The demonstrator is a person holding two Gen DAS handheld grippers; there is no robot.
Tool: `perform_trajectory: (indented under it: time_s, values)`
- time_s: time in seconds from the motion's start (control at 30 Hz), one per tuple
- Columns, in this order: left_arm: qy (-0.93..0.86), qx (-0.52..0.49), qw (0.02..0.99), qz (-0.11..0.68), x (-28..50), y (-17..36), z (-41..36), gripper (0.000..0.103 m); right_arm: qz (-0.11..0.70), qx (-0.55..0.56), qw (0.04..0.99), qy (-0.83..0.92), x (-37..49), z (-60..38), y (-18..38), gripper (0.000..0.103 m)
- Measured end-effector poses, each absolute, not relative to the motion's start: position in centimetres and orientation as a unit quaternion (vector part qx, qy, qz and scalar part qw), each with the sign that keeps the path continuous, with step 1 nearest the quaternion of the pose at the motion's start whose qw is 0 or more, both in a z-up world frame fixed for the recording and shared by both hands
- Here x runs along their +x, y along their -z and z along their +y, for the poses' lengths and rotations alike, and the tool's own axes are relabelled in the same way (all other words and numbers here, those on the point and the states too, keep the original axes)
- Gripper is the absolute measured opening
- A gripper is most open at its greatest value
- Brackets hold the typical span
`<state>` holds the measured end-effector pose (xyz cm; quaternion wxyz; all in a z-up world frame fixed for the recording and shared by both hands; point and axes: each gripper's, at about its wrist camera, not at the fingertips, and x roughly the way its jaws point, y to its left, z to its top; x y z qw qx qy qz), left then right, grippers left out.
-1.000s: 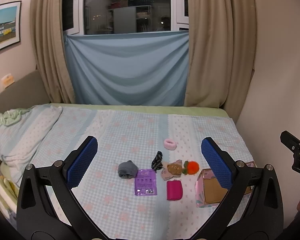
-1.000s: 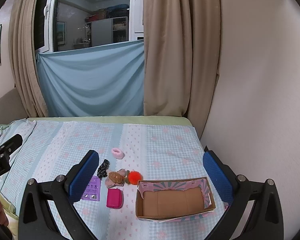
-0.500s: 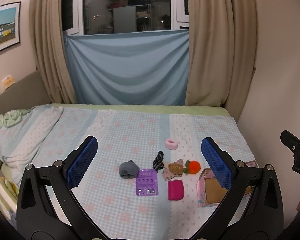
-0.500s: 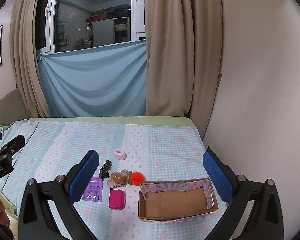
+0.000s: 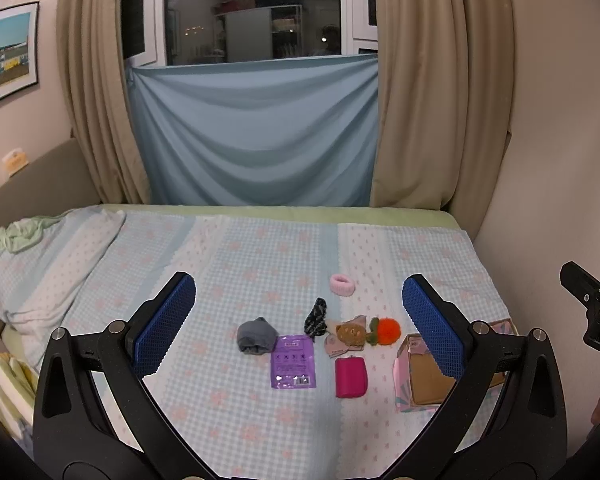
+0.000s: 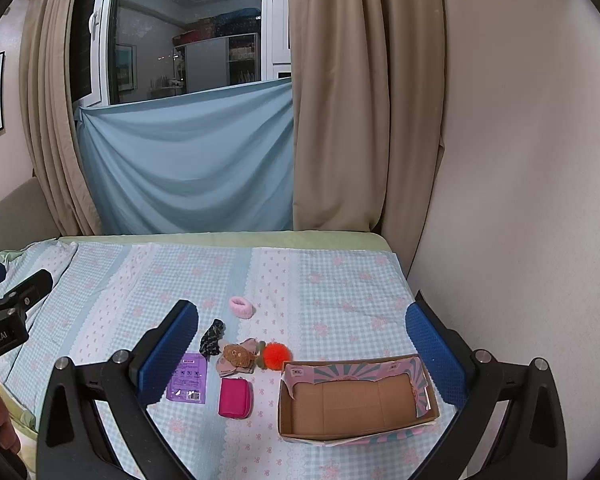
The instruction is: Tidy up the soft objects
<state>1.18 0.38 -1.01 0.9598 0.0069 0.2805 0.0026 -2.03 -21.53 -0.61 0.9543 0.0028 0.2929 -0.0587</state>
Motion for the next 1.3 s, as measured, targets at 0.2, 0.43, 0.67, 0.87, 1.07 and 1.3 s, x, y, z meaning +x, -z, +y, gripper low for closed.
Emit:
perform_trajectory:
  time_s: [0.2, 0.43, 0.67, 0.87, 1.07, 1.3]
  values:
    - [-0.002, 0.006, 0.959, 0.283, 1.3, 1.1, 0.3, 0.103, 0.295, 0.003, 0.954, 0.062, -2.1, -21.4, 0.8, 0.103]
    - [0.0, 0.008, 0.957, 0.289, 1.7, 1.1, 0.3, 0.103, 0.298, 0.007, 0.952, 0.065, -2.1, -21.6, 0.7, 0.103]
    - [0.0, 0.008, 0.956, 0.294, 1.9, 1.2, 0.3, 0.103, 0.297, 0.003, 0.952, 0.066, -2.2, -21.4, 0.3, 0.103]
    - [-0.003, 0.011, 0.956, 0.293, 2.0, 1.2, 0.3, 0.103, 0.298, 0.003, 0.952, 0.066, -2.2, -21.5, 0.3, 0.103]
    - [-0.01, 0.014, 0.956, 0.294, 2.2, 1.2, 0.4, 0.103, 0.298, 0.004, 0.952, 0.066, -2.2, -21.5, 0.3, 0.103]
    - [-0.014, 0.017, 0.956, 0.294, 2.4, 1.2, 0.3, 0.103, 0.298, 0.003, 0.952, 0.067, -2.2, -21.5, 0.3, 0.103]
